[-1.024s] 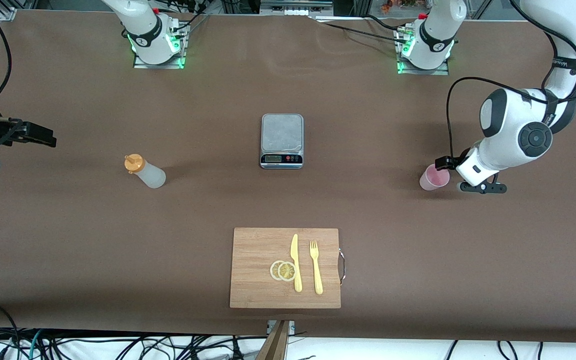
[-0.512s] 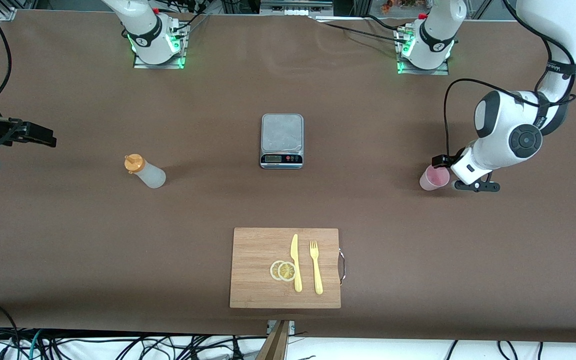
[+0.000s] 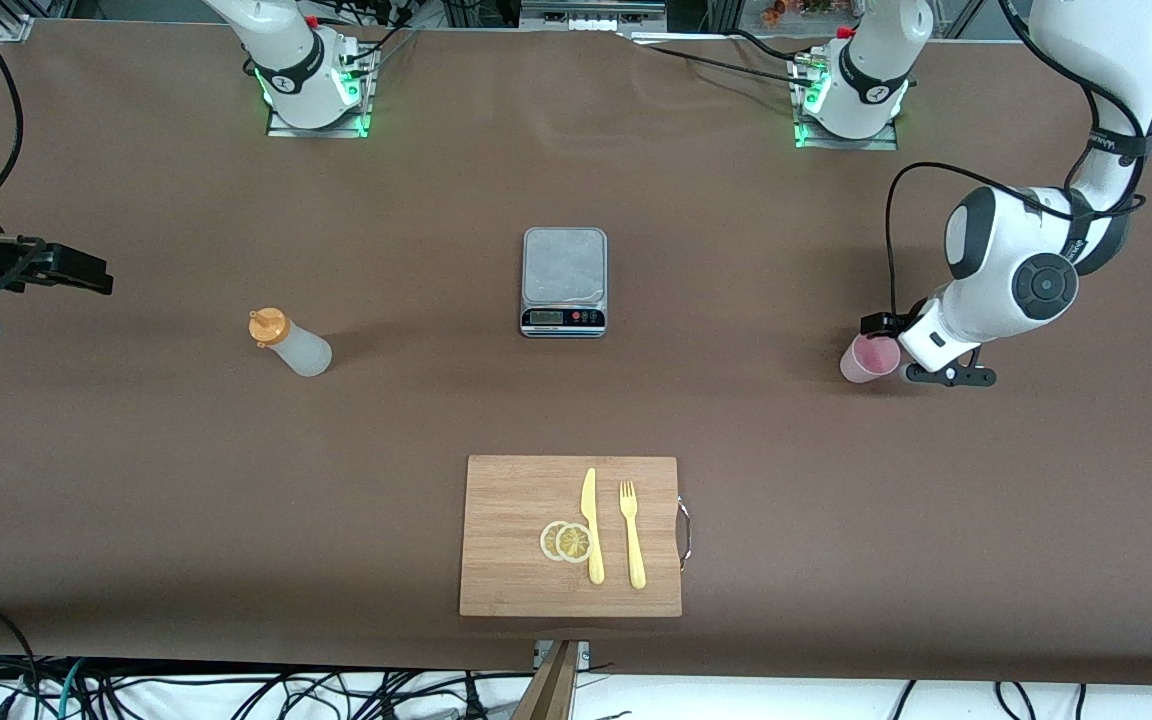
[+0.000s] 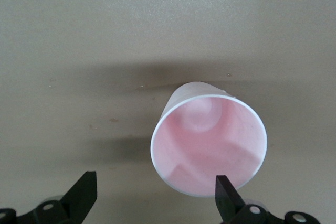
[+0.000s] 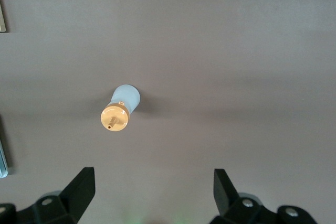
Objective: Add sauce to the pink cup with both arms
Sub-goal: 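Lower the left gripper around the pink cup and close it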
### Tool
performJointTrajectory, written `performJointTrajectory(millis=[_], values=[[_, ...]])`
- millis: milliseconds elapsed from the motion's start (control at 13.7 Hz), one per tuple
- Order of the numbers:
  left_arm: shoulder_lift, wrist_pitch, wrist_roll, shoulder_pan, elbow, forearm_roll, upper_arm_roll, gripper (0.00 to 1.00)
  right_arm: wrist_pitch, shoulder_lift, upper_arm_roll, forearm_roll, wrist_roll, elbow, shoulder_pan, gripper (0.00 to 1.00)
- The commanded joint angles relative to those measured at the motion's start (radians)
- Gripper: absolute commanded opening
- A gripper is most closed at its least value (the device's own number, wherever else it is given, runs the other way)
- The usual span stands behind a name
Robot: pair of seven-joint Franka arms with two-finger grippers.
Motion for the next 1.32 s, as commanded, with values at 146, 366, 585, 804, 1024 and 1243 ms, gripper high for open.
performJointTrajectory(millis=[146,366,585,804,1024,1243], values=[[0.024,0.012,-0.002,0.004,0.028,0.03,0.007,0.99,-0.005,0.006,0.003,0.005,-0.01,0.017,-0.006,1.0],[0.006,-0.011,-0.004,0.007,0.026,0.033,0.007,1.0,-0.005,0.007,0.003,0.005,-0.013,0.017,-0.006,1.0],[-0.011,-0.035,-0.01,0.007,0.026,0.033,0.005,1.0,-0.005,0.009,0.001,0.005,-0.013,0.017,-0.011,1.0],[-0.008,-0.048,-0.001,0.007,0.057,0.033,0.01,1.0,-0.005,0.012,0.001,0.005,-0.012,0.017,-0.014,1.0],[0.022,-0.045,0.001,0.01,0.08,0.033,0.01,1.0,-0.005,0.012,0.001,0.006,-0.012,0.017,-0.023,1.0],[0.055,-0.02,-0.002,0.01,0.083,0.031,0.01,1.0,-0.003,0.012,0.001,0.006,-0.012,0.017,-0.021,1.0]])
